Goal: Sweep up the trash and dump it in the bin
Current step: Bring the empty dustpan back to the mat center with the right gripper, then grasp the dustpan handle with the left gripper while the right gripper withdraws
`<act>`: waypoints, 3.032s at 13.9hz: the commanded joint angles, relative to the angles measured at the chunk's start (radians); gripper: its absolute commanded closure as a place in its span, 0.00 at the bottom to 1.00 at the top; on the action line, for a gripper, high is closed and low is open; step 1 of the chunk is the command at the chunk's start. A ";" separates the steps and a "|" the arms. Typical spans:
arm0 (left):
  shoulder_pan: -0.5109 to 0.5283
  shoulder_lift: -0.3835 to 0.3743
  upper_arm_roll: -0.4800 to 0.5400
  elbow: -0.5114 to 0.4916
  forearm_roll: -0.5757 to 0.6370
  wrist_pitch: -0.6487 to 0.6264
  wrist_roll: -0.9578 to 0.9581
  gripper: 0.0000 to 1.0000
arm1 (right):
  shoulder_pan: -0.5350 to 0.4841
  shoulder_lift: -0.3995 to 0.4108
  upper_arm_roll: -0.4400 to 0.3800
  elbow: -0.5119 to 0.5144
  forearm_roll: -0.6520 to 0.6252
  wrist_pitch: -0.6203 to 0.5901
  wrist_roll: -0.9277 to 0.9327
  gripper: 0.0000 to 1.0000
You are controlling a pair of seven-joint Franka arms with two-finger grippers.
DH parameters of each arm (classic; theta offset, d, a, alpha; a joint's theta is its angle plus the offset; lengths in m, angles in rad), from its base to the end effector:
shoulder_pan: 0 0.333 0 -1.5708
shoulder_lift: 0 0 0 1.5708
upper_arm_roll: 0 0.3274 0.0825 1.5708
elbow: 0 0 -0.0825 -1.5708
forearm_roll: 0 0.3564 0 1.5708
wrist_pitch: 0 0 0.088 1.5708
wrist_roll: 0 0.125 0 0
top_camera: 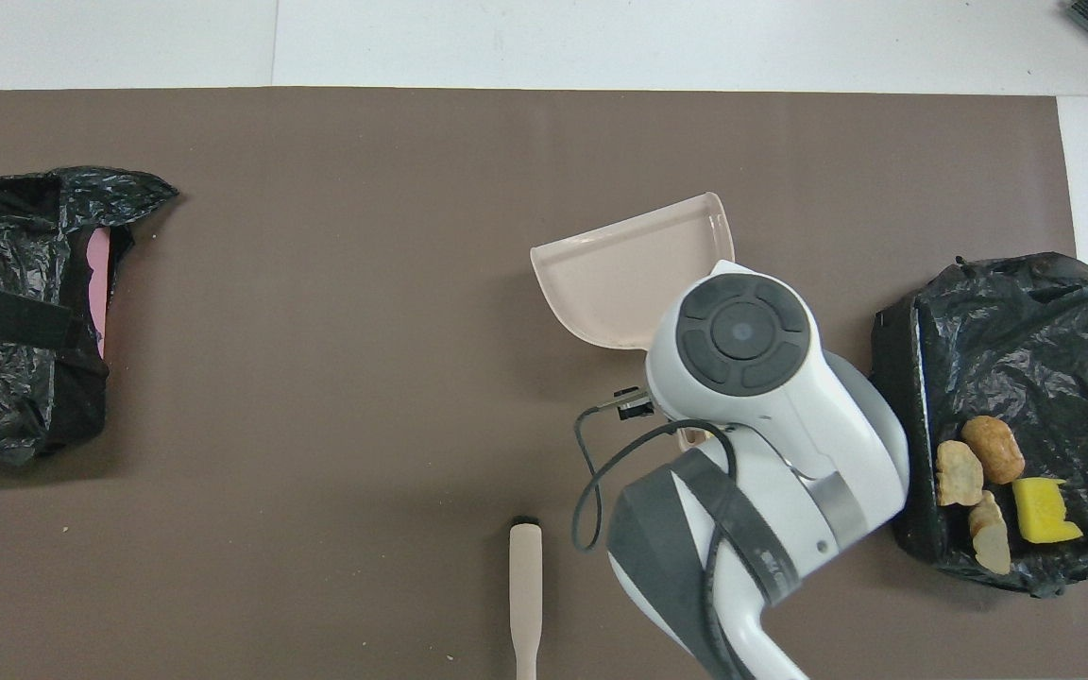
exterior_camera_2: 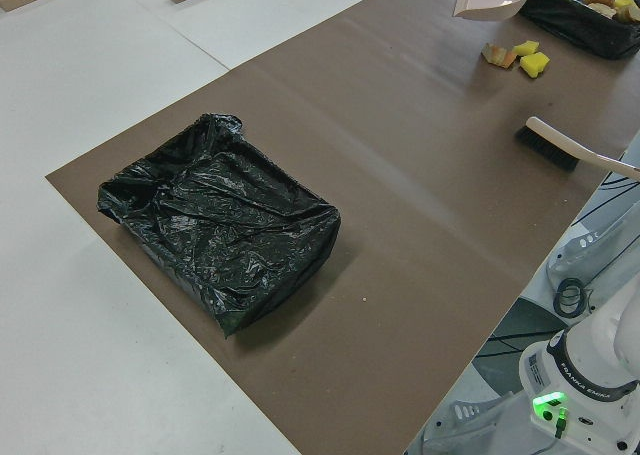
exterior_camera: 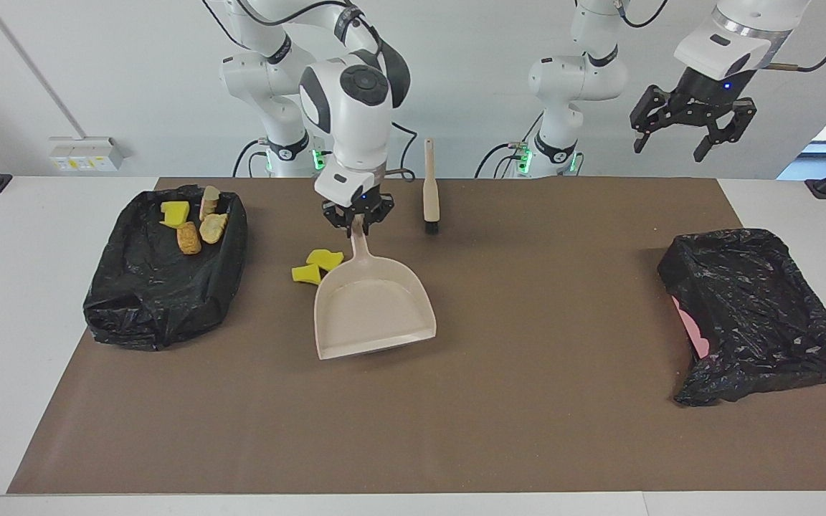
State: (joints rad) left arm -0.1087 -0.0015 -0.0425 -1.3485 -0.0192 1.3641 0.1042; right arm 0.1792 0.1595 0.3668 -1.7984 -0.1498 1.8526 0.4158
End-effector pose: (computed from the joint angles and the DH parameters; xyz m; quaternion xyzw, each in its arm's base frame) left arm 0.4952 -0.0782 0.6966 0.9915 -0.1294 0.0083 0.0095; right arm 0.4978 0.2746 0.4574 0.9941 0.0883 -0.0218 0.0591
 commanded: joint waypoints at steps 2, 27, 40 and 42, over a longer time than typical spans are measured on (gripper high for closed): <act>0.017 -0.025 -0.008 -0.028 -0.001 -0.004 0.008 0.00 | 0.089 0.266 0.003 0.282 -0.036 -0.016 0.277 1.00; 0.029 -0.043 -0.008 -0.056 -0.005 -0.037 0.002 0.00 | 0.229 -0.096 0.020 -0.088 0.314 0.053 0.327 0.00; -0.244 0.135 -0.016 -0.356 -0.013 0.565 -0.163 0.00 | 0.447 -0.351 0.020 -0.636 0.555 0.301 0.324 0.00; -0.298 0.217 -0.014 -0.356 -0.013 0.647 -0.211 0.00 | 0.486 -0.333 0.020 -0.665 0.556 0.362 0.330 0.00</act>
State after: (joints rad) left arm -0.3496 0.1565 -0.0739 -1.6905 -0.0281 1.9317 -0.0646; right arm 0.6350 -0.1852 0.3911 -2.4257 0.3751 2.1511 0.7596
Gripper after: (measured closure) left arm 0.000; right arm 0.000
